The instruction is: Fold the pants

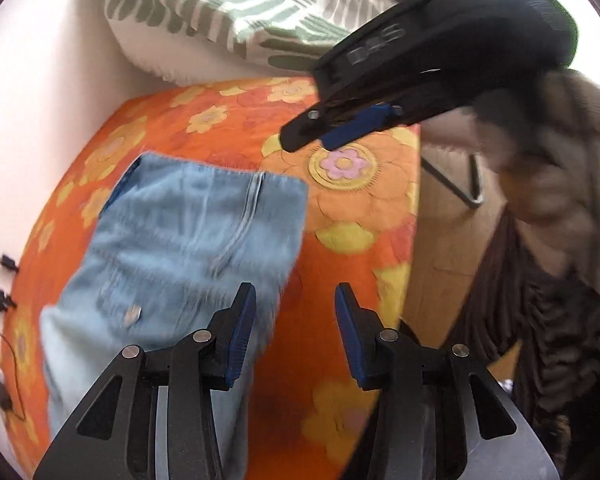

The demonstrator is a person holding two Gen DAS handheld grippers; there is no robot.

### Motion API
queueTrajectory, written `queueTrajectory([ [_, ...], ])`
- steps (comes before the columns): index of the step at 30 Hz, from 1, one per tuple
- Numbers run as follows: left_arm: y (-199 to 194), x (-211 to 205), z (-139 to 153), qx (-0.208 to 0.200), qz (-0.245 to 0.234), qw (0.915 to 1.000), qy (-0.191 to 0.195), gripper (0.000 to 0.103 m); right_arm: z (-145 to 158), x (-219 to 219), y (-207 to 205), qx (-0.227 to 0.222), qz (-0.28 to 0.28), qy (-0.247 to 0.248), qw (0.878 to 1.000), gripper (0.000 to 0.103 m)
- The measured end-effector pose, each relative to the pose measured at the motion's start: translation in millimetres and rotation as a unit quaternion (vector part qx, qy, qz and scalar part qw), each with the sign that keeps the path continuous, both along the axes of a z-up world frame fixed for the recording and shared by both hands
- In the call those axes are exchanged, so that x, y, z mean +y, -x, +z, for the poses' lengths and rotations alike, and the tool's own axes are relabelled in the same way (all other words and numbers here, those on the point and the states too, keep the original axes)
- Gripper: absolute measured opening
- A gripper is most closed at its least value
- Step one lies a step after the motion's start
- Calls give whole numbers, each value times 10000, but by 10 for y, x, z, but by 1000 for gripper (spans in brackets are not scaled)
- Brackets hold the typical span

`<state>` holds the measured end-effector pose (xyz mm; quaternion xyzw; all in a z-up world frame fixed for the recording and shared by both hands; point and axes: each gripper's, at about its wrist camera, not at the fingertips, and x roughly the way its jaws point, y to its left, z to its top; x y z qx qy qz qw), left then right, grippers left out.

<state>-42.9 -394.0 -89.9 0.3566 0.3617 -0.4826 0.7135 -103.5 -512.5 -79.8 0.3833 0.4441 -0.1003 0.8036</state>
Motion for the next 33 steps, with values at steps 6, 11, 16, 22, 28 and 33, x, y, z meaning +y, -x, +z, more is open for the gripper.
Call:
queueTrajectory([
  [6,-179,-309,-227,-186,-1,9984,-525,40,-149,-263,145,-138,-298,-444,9985,39],
  [11,-236,-366,-291,-182,-152,9973,-694,34,-248,-339,185,-203,-277,-717,9968,39],
  [16,-380,-295,-259,112,115,9992,-364,9,-319,-326,139,-268,-129,-924,9953,39],
  [22,-649,-193,-170,804,612,9947,185,7,-422,-295,25,-278,-22,-1165,9928,39],
  [28,-801,-102,-123,1148,838,9887,486,7,-417,-239,-120,-452,73,-1314,9903,40],
  [33,-781,-91,-133,1212,811,9877,563,7,-373,-120,-300,-520,318,-1242,9904,56],
])
